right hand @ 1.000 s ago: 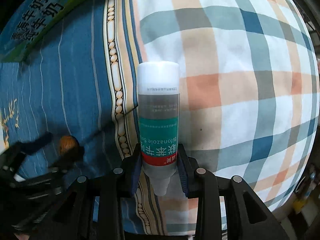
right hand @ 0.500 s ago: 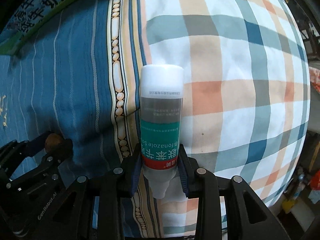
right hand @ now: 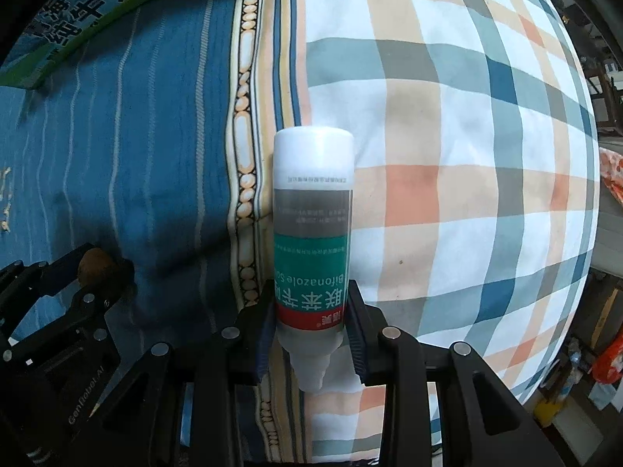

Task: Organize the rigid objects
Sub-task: 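Carry the walnut with the left tool while the right carries the bottle into the box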

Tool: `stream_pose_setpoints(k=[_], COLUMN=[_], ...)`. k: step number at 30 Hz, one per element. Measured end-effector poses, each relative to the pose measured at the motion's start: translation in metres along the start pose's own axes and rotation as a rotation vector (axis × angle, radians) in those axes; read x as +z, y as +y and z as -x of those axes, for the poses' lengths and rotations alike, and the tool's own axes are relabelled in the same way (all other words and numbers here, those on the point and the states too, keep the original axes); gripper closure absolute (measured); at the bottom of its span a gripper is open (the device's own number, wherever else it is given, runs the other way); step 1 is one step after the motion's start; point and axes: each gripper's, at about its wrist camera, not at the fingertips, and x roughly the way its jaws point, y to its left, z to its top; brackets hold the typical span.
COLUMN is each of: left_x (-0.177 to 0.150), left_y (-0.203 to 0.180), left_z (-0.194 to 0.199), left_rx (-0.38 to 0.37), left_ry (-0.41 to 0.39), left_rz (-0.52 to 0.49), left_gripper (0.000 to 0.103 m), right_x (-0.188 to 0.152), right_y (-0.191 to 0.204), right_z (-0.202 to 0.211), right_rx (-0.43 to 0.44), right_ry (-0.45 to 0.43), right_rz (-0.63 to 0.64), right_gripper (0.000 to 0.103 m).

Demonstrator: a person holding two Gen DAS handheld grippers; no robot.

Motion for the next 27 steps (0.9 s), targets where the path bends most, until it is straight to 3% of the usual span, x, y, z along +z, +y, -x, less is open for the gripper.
stream_pose_setpoints(k=[6, 12, 18, 24, 27], left_x=[-0.005, -0.008, -0.001, 0.020, 0.042], left_y=[0.013, 0.032, 0.055, 0.087, 0.103], left_z=[0.026, 0.071, 0.137, 0.201, 0.220], left_rx=[-0.031, -0.169, -0.295, -0.358, -0.346], left_ry=[-0.037, -0.073, -0.169, -0.288, -0.337], left_rz=[0.033, 0.093, 0.143, 0.179, 0.192], left_gripper=[0.072, 0.072, 0.072, 0.072, 0.072], right_x=[-0.009, -0.019, -0.021, 0.007, 0.023], right_y=[-0.001, 0.000, -0.001, -0.005, -0.001], right_z=[0.021, 0.069, 0.133, 0.193, 0.215], right_rx=[0.070, 0.184, 0.311, 0.447, 0.496], right_ry=[-0.031, -0.075, -0.144, -0.229, -0.274], right_rz=[-0.003, 0.004, 0.004, -0.006, -0.018], right_gripper=[0.068, 0.068, 0.068, 0.068, 0.069])
